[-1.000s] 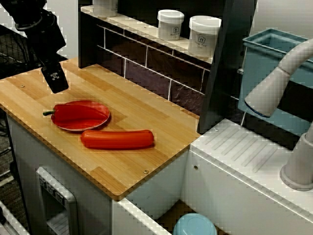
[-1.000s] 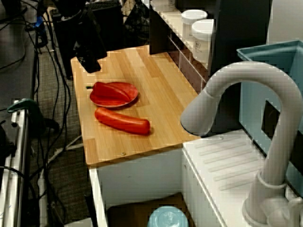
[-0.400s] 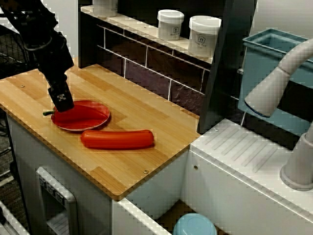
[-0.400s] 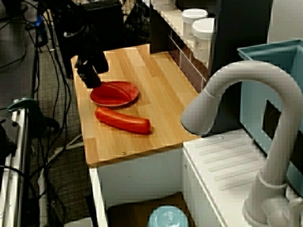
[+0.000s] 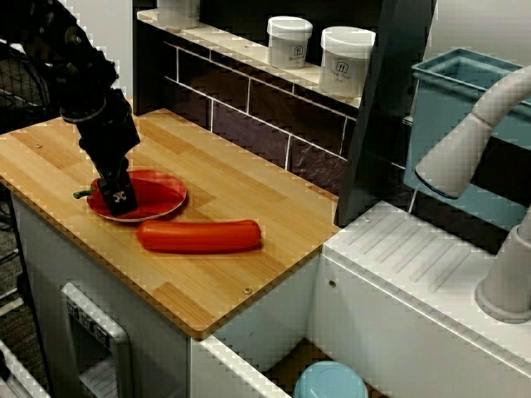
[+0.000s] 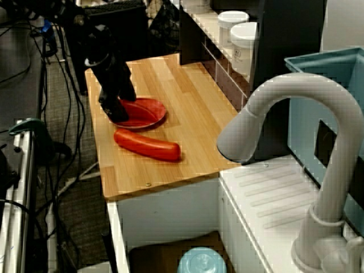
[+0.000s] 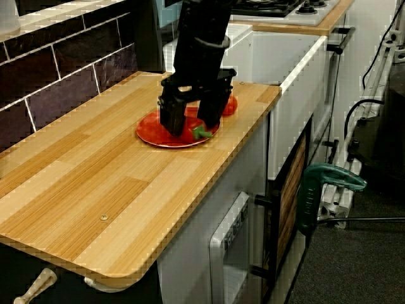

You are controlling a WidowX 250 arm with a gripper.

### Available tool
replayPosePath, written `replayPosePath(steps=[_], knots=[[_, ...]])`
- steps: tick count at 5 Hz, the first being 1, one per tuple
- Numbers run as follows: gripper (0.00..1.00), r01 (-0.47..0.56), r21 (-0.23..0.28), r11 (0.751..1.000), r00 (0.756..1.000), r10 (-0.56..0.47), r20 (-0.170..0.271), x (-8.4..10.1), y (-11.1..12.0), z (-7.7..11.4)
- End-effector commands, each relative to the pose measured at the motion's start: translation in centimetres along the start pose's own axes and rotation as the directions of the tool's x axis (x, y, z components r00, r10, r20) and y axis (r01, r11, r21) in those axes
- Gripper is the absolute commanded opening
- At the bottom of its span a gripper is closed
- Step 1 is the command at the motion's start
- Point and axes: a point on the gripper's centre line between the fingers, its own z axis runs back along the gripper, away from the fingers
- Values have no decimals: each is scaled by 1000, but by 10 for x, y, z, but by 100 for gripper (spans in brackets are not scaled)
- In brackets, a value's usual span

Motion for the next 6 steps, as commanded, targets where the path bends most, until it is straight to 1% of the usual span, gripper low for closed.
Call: replayPosePath(steps=[1, 2, 3, 4, 5, 6], knots=[[0, -18, -3, 1000, 1000, 18, -13, 2, 8, -6], [0, -33, -28, 999, 999, 31, -41, 1, 13, -2], [0, -34, -42, 999, 999, 33, -41, 3, 17, 8], [0, -27, -62, 998, 999, 25, -28, 6, 25, 25], [0, -43, -83, 996, 999, 43, -9, 5, 35, 40], [0, -2, -76, 997, 1000, 3, 16, 5, 51, 50]])
